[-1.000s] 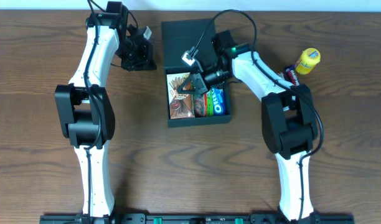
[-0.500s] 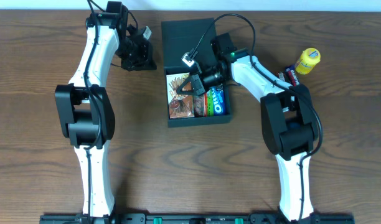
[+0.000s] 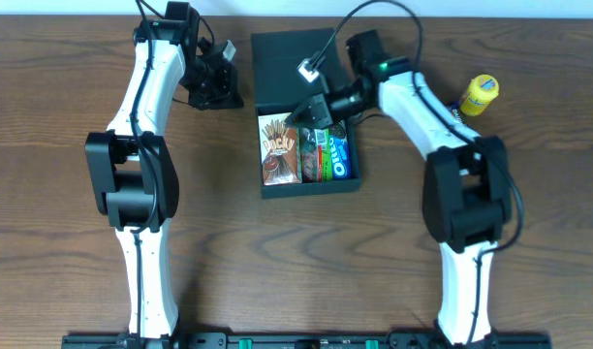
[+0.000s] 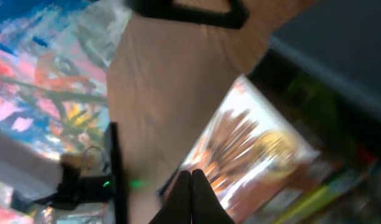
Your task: Pack container
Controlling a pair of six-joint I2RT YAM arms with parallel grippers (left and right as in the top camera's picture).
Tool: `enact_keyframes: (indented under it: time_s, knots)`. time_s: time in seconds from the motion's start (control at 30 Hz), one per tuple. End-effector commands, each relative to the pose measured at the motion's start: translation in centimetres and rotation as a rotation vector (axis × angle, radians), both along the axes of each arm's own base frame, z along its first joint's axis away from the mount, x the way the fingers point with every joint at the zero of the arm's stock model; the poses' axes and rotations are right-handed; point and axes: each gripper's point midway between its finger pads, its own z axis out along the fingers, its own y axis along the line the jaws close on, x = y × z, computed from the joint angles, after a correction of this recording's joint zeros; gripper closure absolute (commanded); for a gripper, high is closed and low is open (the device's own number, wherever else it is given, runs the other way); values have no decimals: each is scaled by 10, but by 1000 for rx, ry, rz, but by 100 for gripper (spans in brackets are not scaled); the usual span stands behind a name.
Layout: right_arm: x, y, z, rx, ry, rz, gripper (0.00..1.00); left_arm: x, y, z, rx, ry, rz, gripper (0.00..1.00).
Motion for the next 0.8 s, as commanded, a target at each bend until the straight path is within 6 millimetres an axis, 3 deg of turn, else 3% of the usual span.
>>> enact_keyframes:
  time_s: [0.0,0.17,0.33,0.47,0.63,0.77]
  knots:
    - [-20,0,25,28,-71,83,99,2,0,1,-14,-1,6,94]
    - [-67,6,20,12,-33,227,99,4,0,1,-15,-10,6,94]
    - [-84,13,6,-27,-35,287,99,4,0,1,-15,-13,6,94]
    - [-86,12,-14,-39,-34,286,99,4,0,1,-15,-13,6,94]
    - [-72,15,-49,-81,-19,191,99,4,0,1,-15,-12,6,94]
    - [-62,10,-66,-161,-40,150,99,4,0,1,-15,-12,6,94]
